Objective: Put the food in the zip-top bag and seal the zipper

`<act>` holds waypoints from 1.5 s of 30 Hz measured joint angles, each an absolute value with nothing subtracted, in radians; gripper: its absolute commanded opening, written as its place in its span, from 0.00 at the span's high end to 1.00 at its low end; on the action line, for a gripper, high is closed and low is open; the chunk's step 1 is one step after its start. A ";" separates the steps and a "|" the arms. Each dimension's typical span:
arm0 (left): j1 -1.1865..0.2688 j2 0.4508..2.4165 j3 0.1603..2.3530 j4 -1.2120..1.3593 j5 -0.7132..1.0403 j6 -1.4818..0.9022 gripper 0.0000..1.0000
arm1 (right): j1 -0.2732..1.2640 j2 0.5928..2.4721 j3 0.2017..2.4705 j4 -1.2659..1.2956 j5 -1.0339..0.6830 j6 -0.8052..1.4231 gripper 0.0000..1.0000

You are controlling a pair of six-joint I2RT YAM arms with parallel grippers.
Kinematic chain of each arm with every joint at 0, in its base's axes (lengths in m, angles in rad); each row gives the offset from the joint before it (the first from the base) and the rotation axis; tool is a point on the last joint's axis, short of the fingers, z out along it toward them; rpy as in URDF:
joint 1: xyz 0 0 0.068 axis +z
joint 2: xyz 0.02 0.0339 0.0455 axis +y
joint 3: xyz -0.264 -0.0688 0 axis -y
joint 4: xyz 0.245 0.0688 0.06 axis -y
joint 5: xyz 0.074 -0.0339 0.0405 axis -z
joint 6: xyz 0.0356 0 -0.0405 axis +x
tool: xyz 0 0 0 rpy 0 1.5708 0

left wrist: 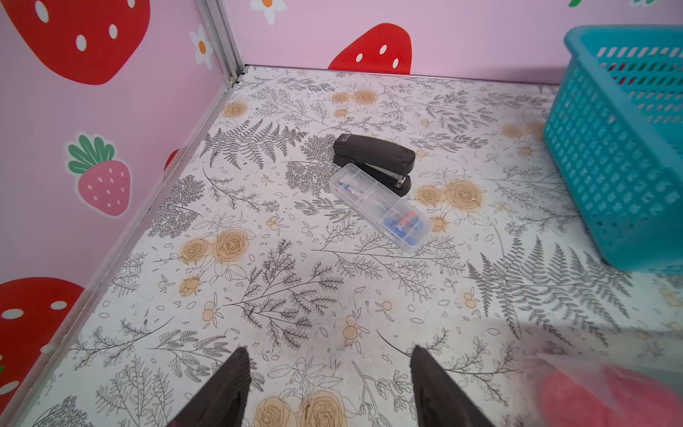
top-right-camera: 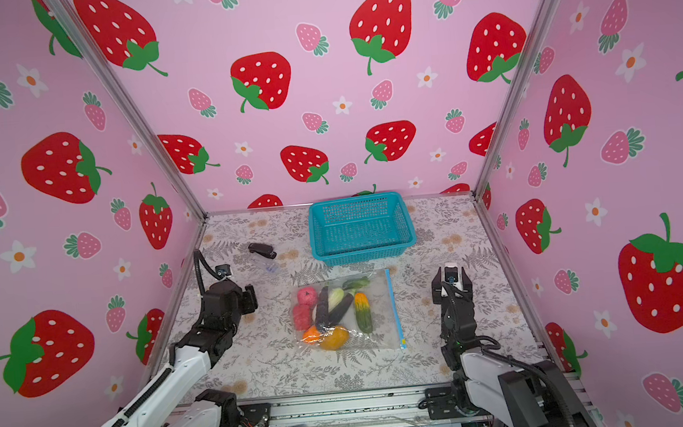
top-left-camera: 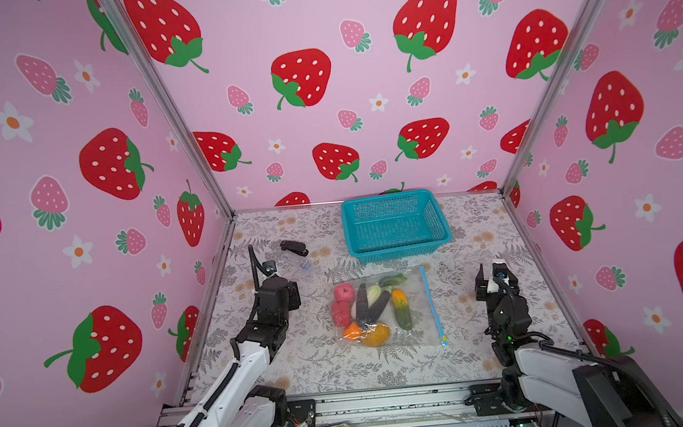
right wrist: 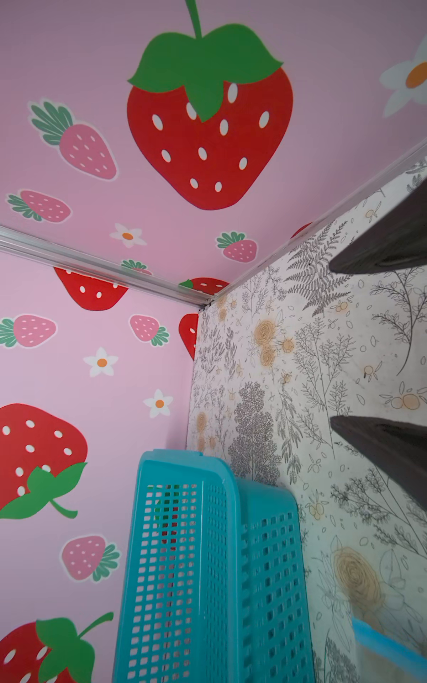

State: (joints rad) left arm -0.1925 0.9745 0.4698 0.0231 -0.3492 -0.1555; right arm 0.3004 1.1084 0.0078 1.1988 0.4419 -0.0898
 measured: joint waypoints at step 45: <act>0.004 1.552 0.440 0.749 -0.088 -0.057 0.01 | 0.105 1.566 0.271 1.235 0.081 0.006 0.01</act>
State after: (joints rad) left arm 0.0036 1.5524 0.4404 0.7490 -0.0875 -0.0574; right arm 0.1047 1.5661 0.2707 1.2354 0.0811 0.0063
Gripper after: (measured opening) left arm 0.990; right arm 0.993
